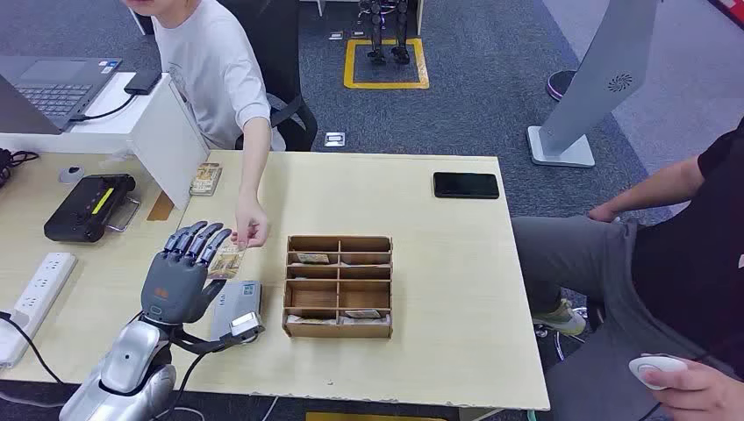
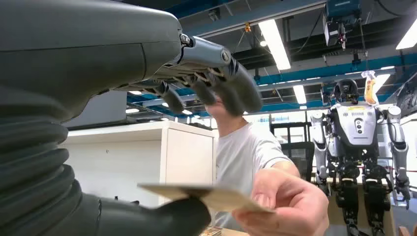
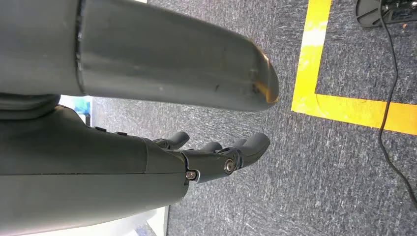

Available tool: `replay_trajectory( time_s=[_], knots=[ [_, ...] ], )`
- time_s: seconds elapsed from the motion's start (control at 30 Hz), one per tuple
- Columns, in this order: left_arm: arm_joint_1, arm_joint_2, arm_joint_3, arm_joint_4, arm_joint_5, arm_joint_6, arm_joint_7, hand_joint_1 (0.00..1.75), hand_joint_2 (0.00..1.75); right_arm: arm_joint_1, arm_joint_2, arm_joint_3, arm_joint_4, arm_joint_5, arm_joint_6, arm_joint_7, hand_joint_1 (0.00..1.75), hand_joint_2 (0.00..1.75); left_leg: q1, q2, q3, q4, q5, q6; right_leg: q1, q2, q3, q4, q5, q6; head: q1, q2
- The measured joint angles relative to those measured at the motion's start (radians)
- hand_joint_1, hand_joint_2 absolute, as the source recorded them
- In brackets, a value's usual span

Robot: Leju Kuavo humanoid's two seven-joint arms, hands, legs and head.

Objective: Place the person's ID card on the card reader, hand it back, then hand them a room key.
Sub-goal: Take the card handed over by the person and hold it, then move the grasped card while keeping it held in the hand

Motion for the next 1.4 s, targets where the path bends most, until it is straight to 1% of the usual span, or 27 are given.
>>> replay_trajectory(
  time_s=[0.47, 0.6, 0.67, 0.83, 0.9, 1.03, 1.1, 1.13, 1.23, 1.27, 1.3, 1.4],
  knots=[
    [-0.006, 0.000, 0.000, 0.010, 0.008, 0.003, 0.001, 1.75, 1.75, -0.002, 0.000, -0.005, 0.000, 0.021, -0.011, -0.009, 0.00, 0.00, 0.000, 0.000, 0.000, 0.000, 0.000, 0.000, 0.000, 0.000, 0.000, 0.000, 0.000, 0.000, 0.000, 0.000],
    [-0.006, 0.000, 0.000, 0.010, 0.030, 0.007, -0.012, 1.75, 1.75, -0.004, 0.000, -0.013, 0.001, 0.036, -0.020, -0.018, 0.00, 0.00, 0.000, 0.000, 0.000, 0.000, 0.000, 0.000, 0.000, 0.000, 0.000, 0.000, 0.000, 0.000, 0.000, 0.000],
    [-0.006, -0.001, 0.001, 0.010, 0.047, 0.014, -0.036, 1.75, 1.75, -0.006, 0.000, -0.019, 0.003, 0.046, -0.028, -0.026, 0.00, 0.00, 0.000, 0.000, 0.000, 0.000, 0.000, 0.000, 0.000, 0.000, 0.000, 0.000, 0.000, 0.000, 0.000, 0.000],
    [-0.002, -0.008, 0.018, 0.008, 0.128, 0.023, -0.149, 1.75, 1.75, -0.015, -0.004, -0.033, 0.023, 0.071, -0.056, -0.043, 0.00, 0.00, 0.000, 0.000, 0.000, 0.000, 0.000, 0.000, 0.000, 0.000, 0.000, 0.000, 0.000, 0.000, 0.000, 0.000],
    [-0.002, -0.010, 0.023, 0.007, 0.156, 0.024, -0.166, 1.75, 1.75, -0.018, -0.007, -0.038, 0.033, 0.076, -0.062, -0.045, 0.00, 0.00, 0.000, 0.000, 0.000, 0.000, 0.000, 0.000, 0.000, 0.000, 0.000, 0.000, 0.000, 0.000, 0.000, 0.000],
    [-0.002, -0.014, 0.026, 0.007, 0.191, 0.021, -0.171, 1.75, 1.75, -0.024, -0.013, -0.048, 0.051, 0.083, -0.070, -0.046, 0.00, 0.00, 0.000, 0.000, 0.000, 0.000, 0.000, 0.000, 0.000, 0.000, 0.000, 0.000, 0.000, 0.000, 0.000, 0.000],
    [-0.002, -0.019, 0.026, 0.006, 0.239, -0.007, -0.172, 1.75, 1.75, -0.026, -0.014, -0.052, 0.056, 0.084, -0.070, -0.046, 0.00, 0.00, 0.000, 0.000, 0.000, 0.000, 0.000, 0.000, 0.000, 0.000, 0.000, 0.000, 0.000, 0.000, 0.000, 0.000],
    [-0.002, -0.022, 0.026, 0.005, 0.283, -0.042, -0.176, 1.75, 1.75, -0.026, -0.014, -0.055, 0.057, 0.084, -0.068, -0.046, 0.00, 0.00, 0.000, 0.000, 0.000, 0.000, 0.000, 0.000, 0.000, 0.000, 0.000, 0.000, 0.000, 0.000, 0.000, 0.000],
    [-0.001, -0.032, 0.026, -0.008, 0.433, -0.186, -0.187, 1.75, 1.75, -0.026, -0.013, -0.068, 0.052, 0.089, -0.057, -0.048, 0.00, 0.00, 0.000, 0.000, 0.000, 0.000, 0.000, 0.000, 0.000, 0.000, 0.000, 0.000, 0.000, 0.000, 0.000, 0.000],
    [0.001, -0.034, 0.025, -0.012, 0.454, -0.213, -0.188, 1.75, 1.75, -0.026, -0.012, -0.072, 0.047, 0.091, -0.050, -0.050, 0.00, 0.00, 0.000, 0.000, 0.000, 0.000, 0.000, 0.000, 0.000, 0.000, 0.000, 0.000, 0.000, 0.000, 0.000, 0.000],
    [0.003, -0.035, 0.025, -0.016, 0.459, -0.225, -0.188, 1.75, 1.75, -0.026, -0.011, -0.076, 0.041, 0.094, -0.043, -0.052, 0.00, 0.00, 0.000, 0.000, 0.000, 0.000, 0.000, 0.000, 0.000, 0.000, 0.000, 0.000, 0.000, 0.000, 0.000, 0.000],
    [0.011, -0.035, 0.025, -0.021, 0.442, -0.214, -0.188, 1.75, 1.75, -0.026, -0.009, -0.084, 0.029, 0.101, -0.032, -0.056, 0.00, 0.00, 0.000, 0.000, 0.000, 0.000, 0.000, 0.000, 0.000, 0.000, 0.000, 0.000, 0.000, 0.000, 0.000, 0.000]
  ],
)
